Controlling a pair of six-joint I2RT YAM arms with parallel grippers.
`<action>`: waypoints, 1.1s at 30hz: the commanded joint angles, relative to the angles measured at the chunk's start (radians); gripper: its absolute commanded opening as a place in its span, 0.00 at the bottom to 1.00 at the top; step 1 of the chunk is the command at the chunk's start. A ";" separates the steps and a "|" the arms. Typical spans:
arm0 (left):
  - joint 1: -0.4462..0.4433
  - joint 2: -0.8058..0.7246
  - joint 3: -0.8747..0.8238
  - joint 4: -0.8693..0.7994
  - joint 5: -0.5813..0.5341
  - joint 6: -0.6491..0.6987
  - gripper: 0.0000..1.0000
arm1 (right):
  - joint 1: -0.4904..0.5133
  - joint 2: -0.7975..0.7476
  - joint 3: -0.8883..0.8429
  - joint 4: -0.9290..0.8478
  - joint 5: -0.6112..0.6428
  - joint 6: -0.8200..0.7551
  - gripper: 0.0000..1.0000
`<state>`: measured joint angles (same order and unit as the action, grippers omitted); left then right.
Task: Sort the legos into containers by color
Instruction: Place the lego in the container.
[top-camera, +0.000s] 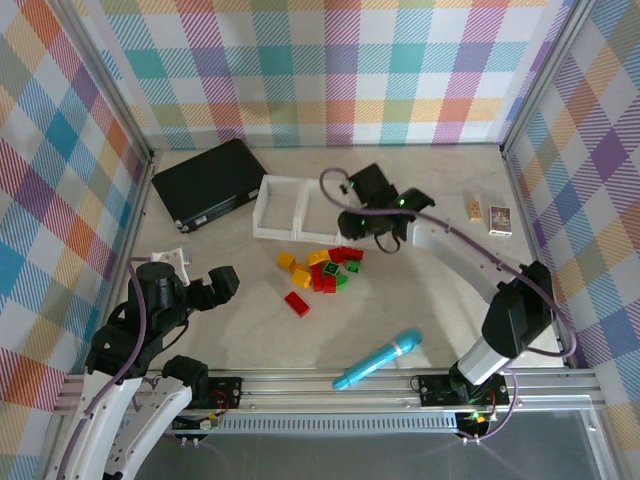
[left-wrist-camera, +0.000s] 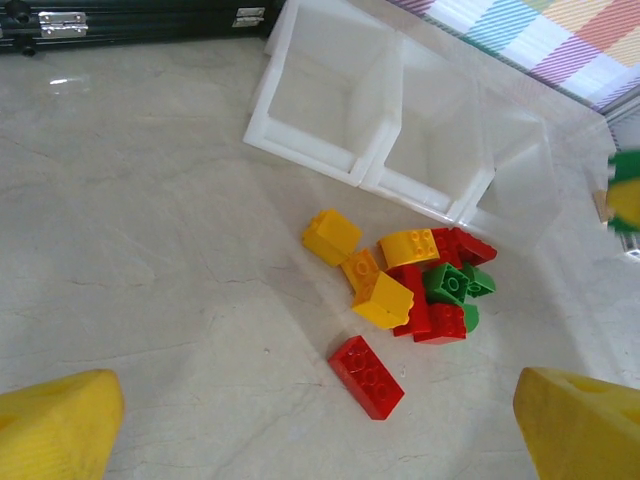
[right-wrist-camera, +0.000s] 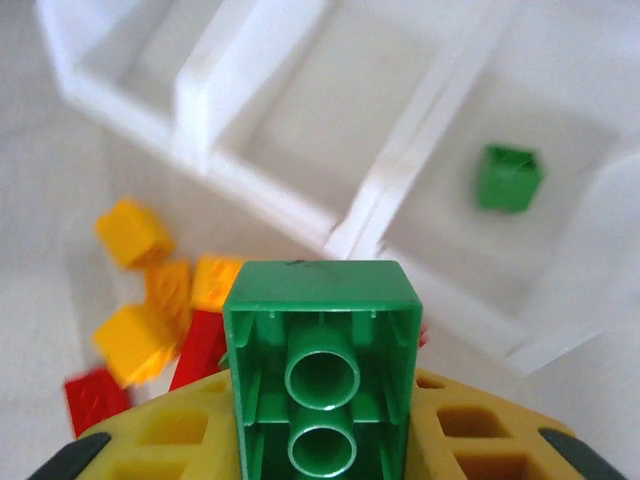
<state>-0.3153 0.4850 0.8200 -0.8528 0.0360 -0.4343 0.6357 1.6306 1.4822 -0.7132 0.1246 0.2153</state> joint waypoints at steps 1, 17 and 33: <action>-0.008 -0.004 -0.027 0.052 0.031 -0.016 0.99 | -0.075 0.095 0.102 -0.066 -0.029 0.044 0.25; -0.008 0.005 -0.037 0.063 0.044 -0.020 0.99 | -0.185 0.437 0.283 -0.069 -0.125 0.083 0.28; -0.008 0.026 -0.044 0.078 0.044 -0.022 1.00 | -0.202 0.414 0.251 -0.061 -0.144 0.117 0.56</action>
<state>-0.3164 0.5110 0.7864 -0.8055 0.0631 -0.4500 0.4370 2.0659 1.7344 -0.7609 0.0086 0.3256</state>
